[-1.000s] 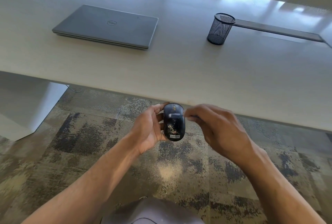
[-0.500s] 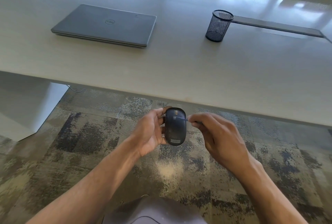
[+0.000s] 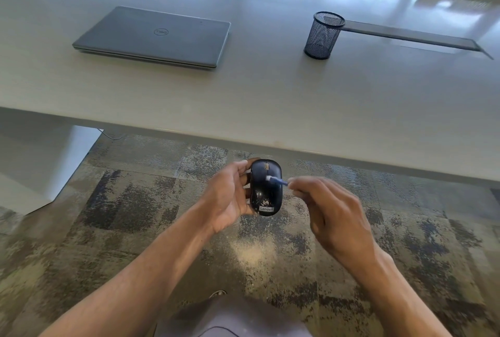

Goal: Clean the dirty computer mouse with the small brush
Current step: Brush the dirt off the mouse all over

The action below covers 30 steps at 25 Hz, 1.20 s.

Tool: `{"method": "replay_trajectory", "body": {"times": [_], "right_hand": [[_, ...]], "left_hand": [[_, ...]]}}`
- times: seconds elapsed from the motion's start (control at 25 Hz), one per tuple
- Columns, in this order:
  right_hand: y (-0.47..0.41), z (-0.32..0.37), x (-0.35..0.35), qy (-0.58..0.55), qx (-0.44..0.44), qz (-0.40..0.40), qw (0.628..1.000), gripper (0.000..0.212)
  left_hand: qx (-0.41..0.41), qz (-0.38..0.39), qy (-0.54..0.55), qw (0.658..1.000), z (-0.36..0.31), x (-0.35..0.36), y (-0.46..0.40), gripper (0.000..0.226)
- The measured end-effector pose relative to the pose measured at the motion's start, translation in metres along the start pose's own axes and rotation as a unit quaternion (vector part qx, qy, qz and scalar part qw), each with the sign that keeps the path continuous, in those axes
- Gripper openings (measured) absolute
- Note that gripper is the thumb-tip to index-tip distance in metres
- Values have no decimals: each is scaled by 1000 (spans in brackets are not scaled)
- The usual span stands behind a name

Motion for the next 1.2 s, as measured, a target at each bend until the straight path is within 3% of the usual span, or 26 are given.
{"method": "replay_trajectory", "body": {"times": [0.28, 0.48, 0.84, 0.96, 1.08, 1.2], "right_hand": [[31, 28, 17, -35, -10, 23, 999, 17], [21, 0, -16, 0, 57, -61, 997, 16], [50, 36, 18, -15, 18, -28, 999, 19], [46, 27, 7, -29, 39, -55, 997, 15], [42, 10, -12, 12, 61, -100, 993, 16], [51, 20, 0, 47, 34, -89, 994, 14]], "left_hand": [[6, 2, 0, 1000, 2, -1, 4, 47], [0, 5, 1, 1000, 1, 2, 5, 45], [14, 5, -13, 1000, -3, 1, 4, 42], [9, 3, -15, 1000, -4, 2, 4, 41], [8, -3, -17, 1000, -4, 3, 4, 42], [13, 0, -17, 1000, -4, 4, 5, 41]]}}
Point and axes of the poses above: each hand's wrist, its own y-axis away from the middle knuckle, its own x-axis out of the palm, z = x × y, the point moved 10 cm from there along -y, towards the middle knuckle, and after that the axes turned 1 degree about -y, right-handed, at the moved point
